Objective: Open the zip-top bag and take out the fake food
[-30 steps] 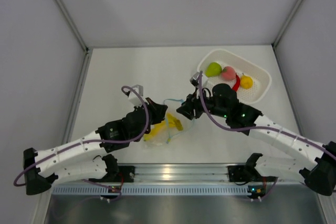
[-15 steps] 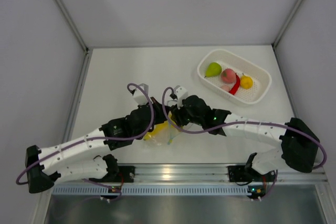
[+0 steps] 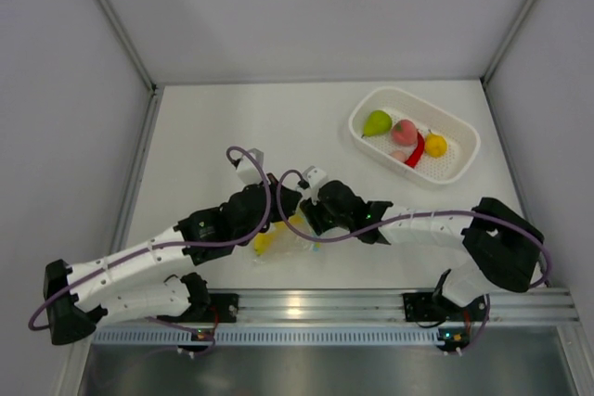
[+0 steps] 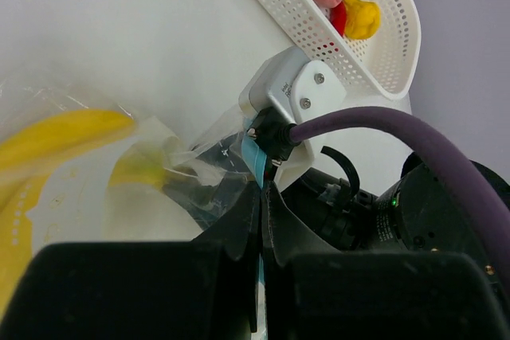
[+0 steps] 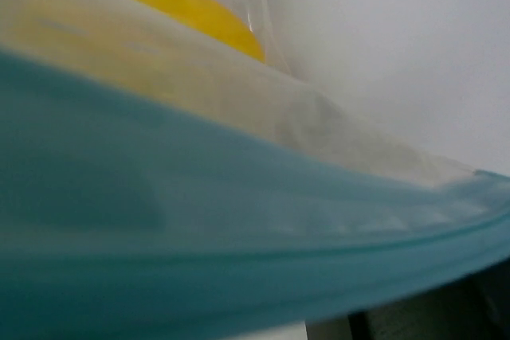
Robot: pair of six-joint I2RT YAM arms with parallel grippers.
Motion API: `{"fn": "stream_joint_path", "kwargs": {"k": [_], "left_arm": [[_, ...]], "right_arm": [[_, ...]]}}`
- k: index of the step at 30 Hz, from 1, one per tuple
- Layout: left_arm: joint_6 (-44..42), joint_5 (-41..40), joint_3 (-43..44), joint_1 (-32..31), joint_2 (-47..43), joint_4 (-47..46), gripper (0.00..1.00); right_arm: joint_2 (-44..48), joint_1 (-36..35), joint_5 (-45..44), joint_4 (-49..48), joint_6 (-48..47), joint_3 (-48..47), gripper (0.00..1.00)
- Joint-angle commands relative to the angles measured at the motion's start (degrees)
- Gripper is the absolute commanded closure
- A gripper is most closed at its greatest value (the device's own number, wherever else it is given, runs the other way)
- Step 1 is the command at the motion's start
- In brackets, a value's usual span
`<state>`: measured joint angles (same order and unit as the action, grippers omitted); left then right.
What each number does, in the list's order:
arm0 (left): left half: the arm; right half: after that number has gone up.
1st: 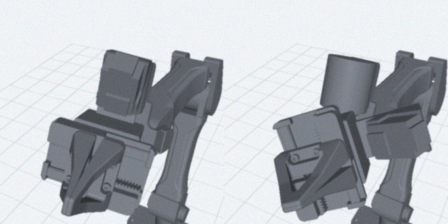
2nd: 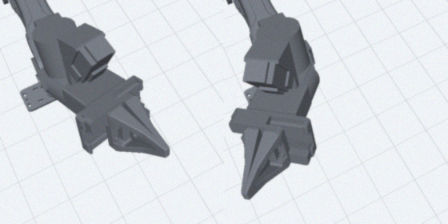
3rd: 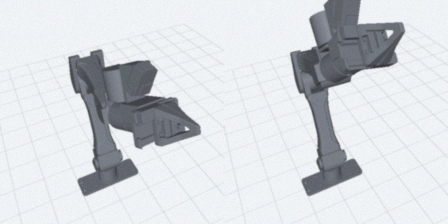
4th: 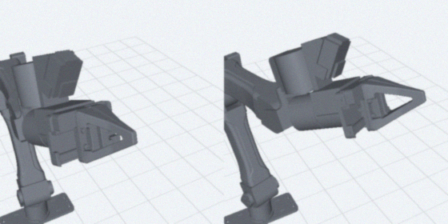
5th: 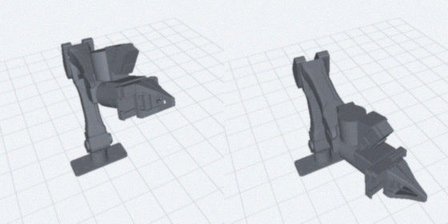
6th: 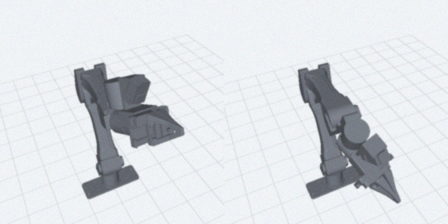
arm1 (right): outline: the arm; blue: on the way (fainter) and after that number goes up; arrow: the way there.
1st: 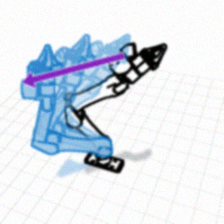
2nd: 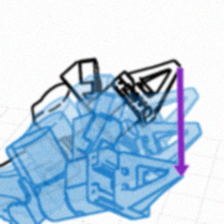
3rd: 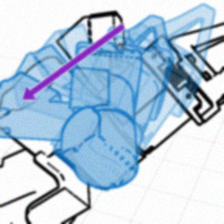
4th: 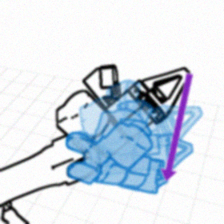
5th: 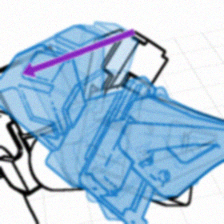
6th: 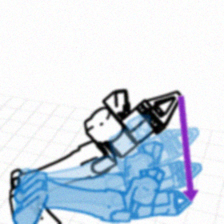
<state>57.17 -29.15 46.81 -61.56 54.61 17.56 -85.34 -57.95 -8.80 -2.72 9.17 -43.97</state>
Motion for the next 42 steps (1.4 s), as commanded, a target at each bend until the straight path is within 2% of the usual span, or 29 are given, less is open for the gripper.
{"fn": "stream_joint_path", "kwargs": {"k": [1,9,12,13,15,18,28,38,42], "left_arm": [[0.93,1.28,-0.75,0.91,-1.35,-3.85,1.00],[0.75,2.34,-1.01,1.62,-1.43,-3.76,1.00],[0.75,2.43,-1.45,1.88,-1.79,-3.76,1.00],[0.67,2.34,-1.46,1.88,-1.79,-3.68,1.00],[-0.03,1.82,-1.46,1.97,-1.70,-3.76,1.00],[-1.00,1.29,-1.63,2.06,-1.61,-3.76,1.00],[-5.92,2.07,-1.54,2.15,-0.82,-3.76,1.00],[-11.54,1.82,-0.75,2.06,1.20,-3.50,1.00],[-14.10,1.20,-0.31,2.41,1.55,-3.06,1.00]], "right_arm": [[-2.28,-0.05,1.86,-5.01,-0.21,1.16,0.52],[-7.02,0.39,3.08,-9.40,-0.38,1.16,0.53],[-6.95,0.30,3.08,-9.85,0.23,1.16,0.63],[-6.60,0.30,3.26,-10.20,0.32,1.25,0.73],[-5.28,0.30,3.44,-9.59,0.76,0.99,0.80],[-1.34,-0.05,3.00,-6.96,1.11,0.20,0.86],[10.54,-3.56,-3.33,4.81,0.68,-3.67,0.98],[16.52,-6.73,-7.02,24.06,-1.52,-10.69,1.00],[18.10,-7.35,-11.75,28.99,-1.70,-10.70,1.00]]}}
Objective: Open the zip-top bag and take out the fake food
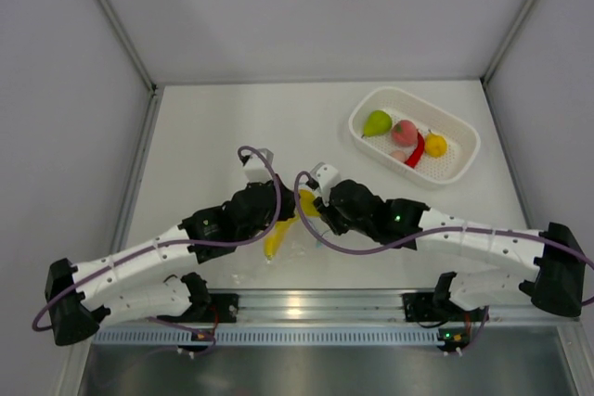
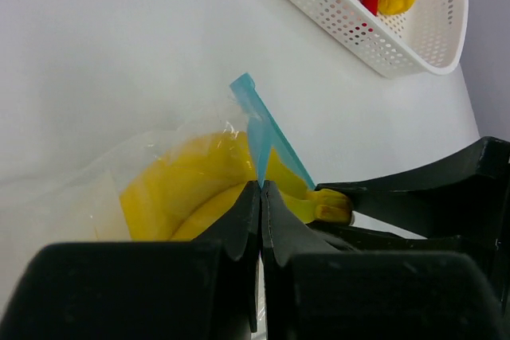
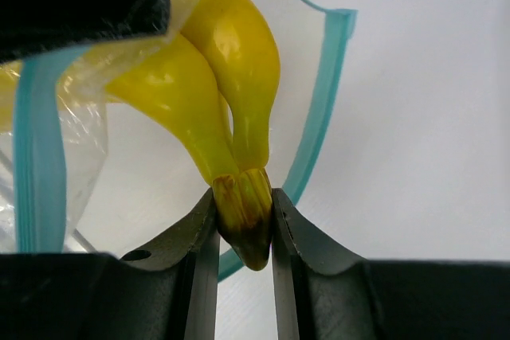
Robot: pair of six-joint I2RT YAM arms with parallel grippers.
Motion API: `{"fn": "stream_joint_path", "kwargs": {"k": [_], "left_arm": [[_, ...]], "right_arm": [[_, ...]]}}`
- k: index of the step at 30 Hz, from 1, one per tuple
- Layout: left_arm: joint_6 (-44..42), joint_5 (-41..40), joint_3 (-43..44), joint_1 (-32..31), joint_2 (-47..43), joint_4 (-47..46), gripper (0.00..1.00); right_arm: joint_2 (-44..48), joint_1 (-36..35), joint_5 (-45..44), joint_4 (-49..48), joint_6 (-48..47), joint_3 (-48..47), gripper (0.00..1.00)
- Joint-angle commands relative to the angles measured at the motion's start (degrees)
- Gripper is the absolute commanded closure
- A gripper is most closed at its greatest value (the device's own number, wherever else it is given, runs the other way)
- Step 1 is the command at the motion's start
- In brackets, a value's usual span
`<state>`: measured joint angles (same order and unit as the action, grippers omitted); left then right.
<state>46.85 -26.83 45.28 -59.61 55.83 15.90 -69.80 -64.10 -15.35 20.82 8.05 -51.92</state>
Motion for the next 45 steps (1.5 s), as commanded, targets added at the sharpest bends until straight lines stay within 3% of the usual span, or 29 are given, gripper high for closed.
{"fn": "stream_joint_path", "kwargs": {"k": [1,5,9,15,18,24,28,31,37,41,42,44,45], "left_arm": [[-4.39,-1.03,1.39,0.46,0.42,-1.31,1.00],[-8.87,-0.33,2.18,0.46,1.55,-1.14,1.00],[-9.06,-3.40,3.24,0.64,3.57,2.03,1.00],[-4.41,-8.84,3.41,1.60,4.90,6.84,1.00],[-0.98,-12.19,3.24,3.71,4.29,9.75,1.00],[-1.14,-12.10,2.01,9.86,1.03,11.43,1.00],[-3.60,-12.89,4.20,11.36,1.38,13.10,1.00],[-5.53,-13.51,5.87,11.80,1.91,13.37,1.00],[-8.97,-14.65,7.98,13.29,2.18,13.37,1.00],[-10.72,-18.25,8.69,13.91,2.79,13.28,1.00],[-11.16,-18.95,9.12,14.09,2.96,13.28,1.00],[-12.74,-20.53,9.65,14.79,3.67,13.28,1.00],[-14.14,-20.80,10.44,15.05,3.93,13.37,1.00]], "right_arm": [[2.56,-1.21,-6.34,6.16,-0.41,-2.49,1.00],[1.69,-1.29,-15.39,10.89,4.49,-2.74,1.00],[4.48,-1.21,-21.45,9.60,7.32,-1.43,1.00],[9.41,-0.24,-31.64,10.20,11.54,-0.46,1.00],[10.91,3.53,-33.42,12.75,13.21,-1.16,1.00],[11.71,20.57,-27.28,11.09,10.67,-2.31,1.00],[8.81,37.93,-21.84,6.09,10.58,-4.32,1.00],[3.72,48.66,-17.00,1.34,11.98,-5.99,1.00],[-9.11,61.26,-9.43,-6.66,15.23,-8.89,1.00],[-17.19,63.57,-7.68,-9.74,16.73,-11.27,0.89],[-18.69,63.48,-7.15,-9.31,16.82,-12.23,0.70],[-21.76,63.48,-6.71,-7.11,16.99,-15.22,0.48],[-22.13,63.57,-6.27,-6.24,16.73,-16.01,0.25]]}}
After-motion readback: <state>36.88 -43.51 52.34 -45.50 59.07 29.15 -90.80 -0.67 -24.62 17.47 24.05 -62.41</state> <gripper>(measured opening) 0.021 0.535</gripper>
